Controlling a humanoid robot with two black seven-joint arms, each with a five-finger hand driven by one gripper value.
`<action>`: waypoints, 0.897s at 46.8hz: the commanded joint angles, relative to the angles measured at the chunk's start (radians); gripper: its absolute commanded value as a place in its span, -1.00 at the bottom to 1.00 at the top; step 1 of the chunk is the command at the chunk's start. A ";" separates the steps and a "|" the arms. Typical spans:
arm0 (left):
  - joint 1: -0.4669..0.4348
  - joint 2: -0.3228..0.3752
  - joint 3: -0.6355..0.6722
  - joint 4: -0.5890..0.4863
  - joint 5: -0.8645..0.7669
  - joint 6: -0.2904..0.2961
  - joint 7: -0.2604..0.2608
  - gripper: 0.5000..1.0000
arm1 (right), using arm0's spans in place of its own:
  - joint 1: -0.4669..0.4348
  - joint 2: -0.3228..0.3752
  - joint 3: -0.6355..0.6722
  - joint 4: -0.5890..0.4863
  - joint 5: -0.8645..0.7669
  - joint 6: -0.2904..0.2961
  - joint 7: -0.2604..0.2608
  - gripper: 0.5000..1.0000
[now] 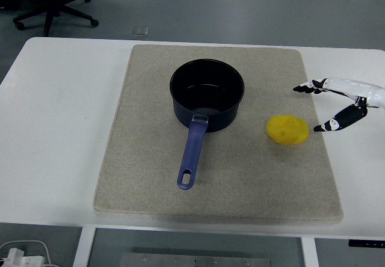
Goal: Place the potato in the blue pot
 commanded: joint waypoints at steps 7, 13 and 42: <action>0.000 0.000 0.001 0.000 0.000 0.001 0.000 0.98 | -0.003 0.043 -0.008 -0.002 -0.035 -0.008 -0.002 0.71; 0.000 0.000 0.001 0.000 0.000 -0.001 0.000 0.98 | 0.000 0.052 -0.043 -0.003 -0.055 -0.027 -0.002 0.71; 0.000 0.000 0.001 0.000 0.000 -0.001 0.000 0.98 | -0.009 0.118 -0.095 -0.032 -0.065 -0.086 -0.001 0.63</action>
